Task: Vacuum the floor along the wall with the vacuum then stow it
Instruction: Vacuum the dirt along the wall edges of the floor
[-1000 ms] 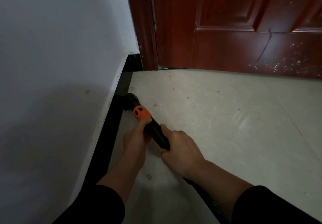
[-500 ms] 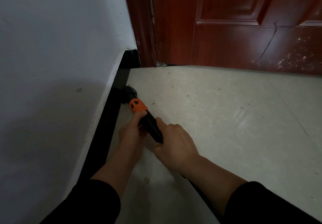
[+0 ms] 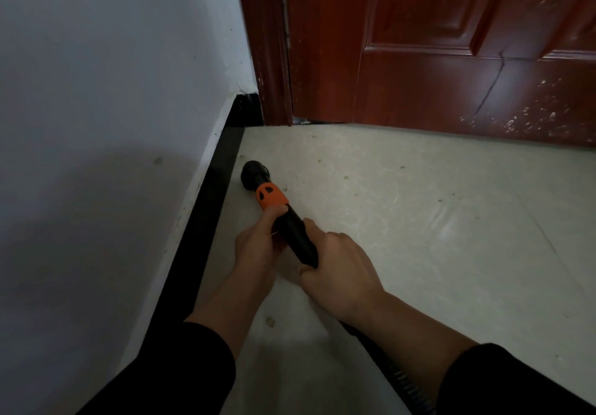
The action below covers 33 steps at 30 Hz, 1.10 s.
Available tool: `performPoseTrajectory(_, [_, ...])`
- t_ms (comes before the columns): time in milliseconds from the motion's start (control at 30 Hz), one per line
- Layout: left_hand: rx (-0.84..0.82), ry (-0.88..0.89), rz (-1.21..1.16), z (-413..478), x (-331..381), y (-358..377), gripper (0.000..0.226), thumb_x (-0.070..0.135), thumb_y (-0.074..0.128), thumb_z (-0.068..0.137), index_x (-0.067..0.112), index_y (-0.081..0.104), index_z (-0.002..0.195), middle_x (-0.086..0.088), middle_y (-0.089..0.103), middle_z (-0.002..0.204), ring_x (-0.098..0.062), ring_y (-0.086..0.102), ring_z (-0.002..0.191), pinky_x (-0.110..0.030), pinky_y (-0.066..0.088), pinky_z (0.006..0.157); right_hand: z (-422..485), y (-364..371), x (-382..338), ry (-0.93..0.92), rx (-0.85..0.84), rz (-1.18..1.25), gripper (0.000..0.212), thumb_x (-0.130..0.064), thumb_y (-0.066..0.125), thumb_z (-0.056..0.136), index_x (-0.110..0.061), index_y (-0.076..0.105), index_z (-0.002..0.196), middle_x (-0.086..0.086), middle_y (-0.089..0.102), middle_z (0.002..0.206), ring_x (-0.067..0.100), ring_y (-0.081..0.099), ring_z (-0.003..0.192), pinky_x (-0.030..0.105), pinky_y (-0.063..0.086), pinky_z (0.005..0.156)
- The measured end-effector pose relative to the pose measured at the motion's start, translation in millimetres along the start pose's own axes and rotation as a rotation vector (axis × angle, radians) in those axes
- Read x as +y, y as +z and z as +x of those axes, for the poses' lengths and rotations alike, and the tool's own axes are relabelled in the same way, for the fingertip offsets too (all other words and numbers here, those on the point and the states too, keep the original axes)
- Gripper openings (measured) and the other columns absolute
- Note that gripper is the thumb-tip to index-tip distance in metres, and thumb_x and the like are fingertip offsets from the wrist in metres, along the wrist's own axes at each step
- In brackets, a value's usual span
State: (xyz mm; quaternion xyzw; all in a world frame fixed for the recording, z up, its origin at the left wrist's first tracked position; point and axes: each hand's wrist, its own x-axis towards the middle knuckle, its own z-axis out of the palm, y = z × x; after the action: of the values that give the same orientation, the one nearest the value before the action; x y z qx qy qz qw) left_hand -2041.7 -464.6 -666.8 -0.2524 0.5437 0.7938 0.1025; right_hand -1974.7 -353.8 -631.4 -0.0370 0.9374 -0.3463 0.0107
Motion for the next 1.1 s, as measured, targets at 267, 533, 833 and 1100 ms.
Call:
performPoseTrajectory(267, [-0.013, -0.033, 0.046, -15, -8, 14, 0.026, 0.023, 0.073, 0.077, 0.006, 0.071, 0.096, -0.012, 0.073, 0.096, -0.026, 0.07, 0.093, -0.04, 0.055, 0.091, -13, -16, 7, 0.038, 0.0, -0.024, 0.044, -0.015, 0.057, 0.084, -0.02, 0.047, 0.126, 0.004, 0.055, 0.078, 0.02, 0.052, 0.07, 0.031, 0.046, 0.058])
performPoseTrajectory(533, [-0.078, -0.07, 0.03, -29, -17, 38, 0.017, 0.02, 0.073, 0.08, 0.006, 0.07, 0.09, -0.012, 0.074, 0.093, -0.027, 0.07, 0.094, -0.042, 0.053, 0.094, -24, -35, 19, 0.074, 0.028, -0.056, 0.043, -0.019, 0.059, 0.084, -0.019, 0.048, 0.125, 0.002, 0.053, 0.075, 0.02, 0.052, 0.067, 0.029, 0.042, 0.057])
performPoseTrajectory(833, [-0.099, -0.112, -0.065, -40, -24, 64, 0.008, 0.009, 0.07, 0.082, 0.003, 0.066, 0.085, -0.01, 0.071, 0.085, -0.02, 0.07, 0.083, -0.025, 0.056, 0.069, -35, -47, 38, 0.111, 0.051, -0.08, 0.046, -0.016, 0.058, 0.084, -0.02, 0.045, 0.128, 0.0, 0.049, 0.072, 0.018, 0.046, 0.064, 0.028, 0.038, 0.055])
performPoseTrajectory(1100, [-0.068, -0.09, -0.055, -46, -23, 60, 0.009, 0.01, 0.072, 0.08, 0.003, 0.067, 0.081, -0.011, 0.072, 0.086, -0.023, 0.071, 0.087, -0.03, 0.056, 0.078, -36, -46, 37, 0.099, 0.004, -0.041, 0.04, -0.016, 0.058, 0.087, -0.018, 0.047, 0.125, 0.0, 0.056, 0.078, 0.014, 0.05, 0.063, 0.022, 0.036, 0.051])
